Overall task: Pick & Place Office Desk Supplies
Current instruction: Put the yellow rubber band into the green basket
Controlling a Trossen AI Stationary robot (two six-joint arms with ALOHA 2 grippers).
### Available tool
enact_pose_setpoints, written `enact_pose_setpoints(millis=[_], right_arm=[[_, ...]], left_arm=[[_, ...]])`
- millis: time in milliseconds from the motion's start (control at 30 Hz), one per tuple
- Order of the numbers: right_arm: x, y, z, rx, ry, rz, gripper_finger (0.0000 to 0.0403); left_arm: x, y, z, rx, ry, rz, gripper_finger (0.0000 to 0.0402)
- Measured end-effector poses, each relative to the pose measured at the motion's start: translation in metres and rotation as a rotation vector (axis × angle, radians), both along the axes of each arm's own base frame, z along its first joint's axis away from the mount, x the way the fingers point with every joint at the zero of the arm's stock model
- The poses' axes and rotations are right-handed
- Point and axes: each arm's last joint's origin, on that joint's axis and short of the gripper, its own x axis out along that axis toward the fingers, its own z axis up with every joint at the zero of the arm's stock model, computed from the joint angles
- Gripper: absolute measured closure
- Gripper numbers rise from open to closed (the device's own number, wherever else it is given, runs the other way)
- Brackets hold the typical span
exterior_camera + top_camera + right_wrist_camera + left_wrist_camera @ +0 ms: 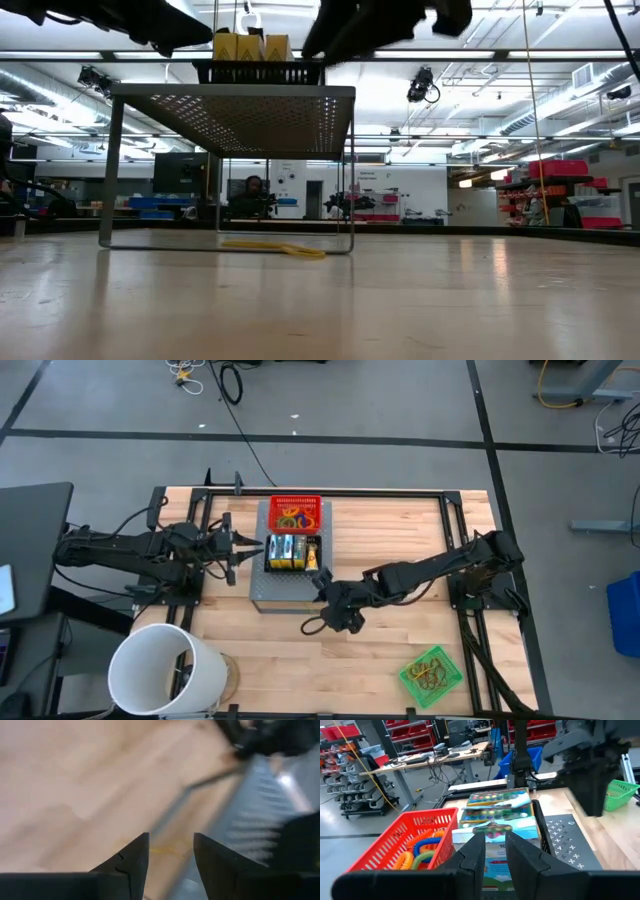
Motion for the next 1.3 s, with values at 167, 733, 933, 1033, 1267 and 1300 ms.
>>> enact_pose_setpoints(millis=[167,733,933,1033,1267,1300], right_arm=[[0.001,0.006,-0.005,0.234,0.068,0.026,0.0238],[0.036,0.014,-0.091,0.168,0.210,-0.041,0.0238],[0.032,0.025,-0.088,0.092,0.179,-0.043,0.0238],[0.027,0.033,-0.090,0.068,0.192,-0.047,0.0238],[0.014,0.049,-0.099,0.090,0.287,-0.044,0.0254],[0.015,0.048,-0.097,0.093,0.277,-0.061,0.0265]], left_arm=[[0.000,0.000,0.000,-0.001,0.002,-0.001,0.0318],[0.000,-0.001,-0.002,-0.021,0.012,-0.037,0.0318],[0.000,-0.001,-0.002,-0.018,0.017,-0.036,0.0318],[0.000,-0.001,-0.002,-0.014,0.019,-0.036,0.0318],[0.000,-0.001,-0.002,-0.013,0.018,-0.035,0.0318],[0.000,-0.001,-0.002,-0.014,0.018,-0.035,0.0318]])
